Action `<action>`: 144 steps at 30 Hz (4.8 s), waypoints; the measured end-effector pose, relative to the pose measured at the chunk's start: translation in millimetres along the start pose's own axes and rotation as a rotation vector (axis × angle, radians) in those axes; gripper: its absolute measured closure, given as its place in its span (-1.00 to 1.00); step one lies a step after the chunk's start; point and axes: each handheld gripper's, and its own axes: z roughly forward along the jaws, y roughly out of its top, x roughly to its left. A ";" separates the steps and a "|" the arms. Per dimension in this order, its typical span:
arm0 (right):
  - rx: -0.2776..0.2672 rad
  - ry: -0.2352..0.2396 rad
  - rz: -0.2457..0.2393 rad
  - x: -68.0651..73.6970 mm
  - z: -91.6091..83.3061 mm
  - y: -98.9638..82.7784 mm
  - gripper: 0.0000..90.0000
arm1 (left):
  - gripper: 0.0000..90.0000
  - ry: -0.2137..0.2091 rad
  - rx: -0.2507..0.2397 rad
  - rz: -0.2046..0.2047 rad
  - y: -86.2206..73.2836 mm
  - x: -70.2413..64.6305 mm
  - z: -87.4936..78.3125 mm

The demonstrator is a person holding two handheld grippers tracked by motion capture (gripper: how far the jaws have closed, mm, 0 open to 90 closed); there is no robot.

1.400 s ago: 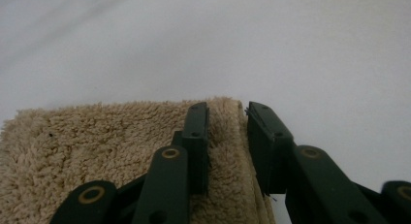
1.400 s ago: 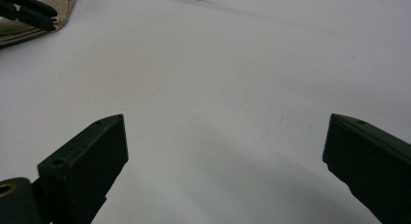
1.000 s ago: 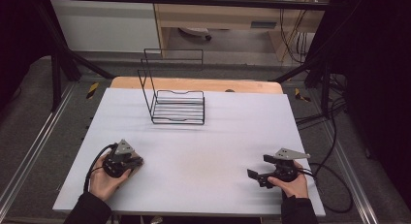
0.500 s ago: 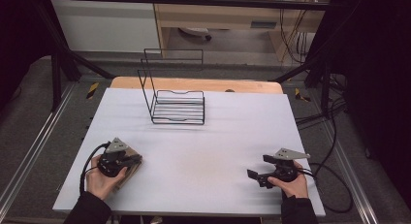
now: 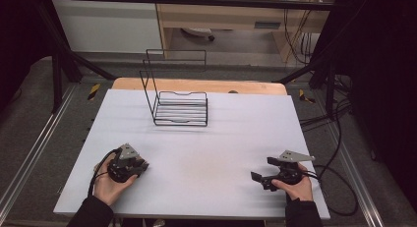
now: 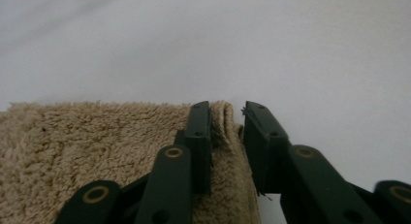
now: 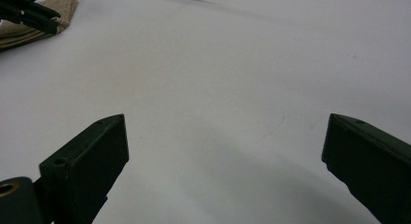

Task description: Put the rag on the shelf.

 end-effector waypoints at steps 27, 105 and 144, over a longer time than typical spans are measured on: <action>0.004 -0.002 0.005 0.4 1.4 0.2 -0.92 | 0.92 -0.044 -0.089 -0.138 21.8 -5.3 -24.0; 0.111 0.011 -0.096 126.5 142.4 69.9 -0.34 | 0.92 -0.105 0.068 -0.065 -2.5 -5.4 -11.9; 0.147 0.054 -0.047 137.5 193.5 92.4 0.91 | 0.91 -0.160 0.037 -0.156 -11.6 -8.7 -23.0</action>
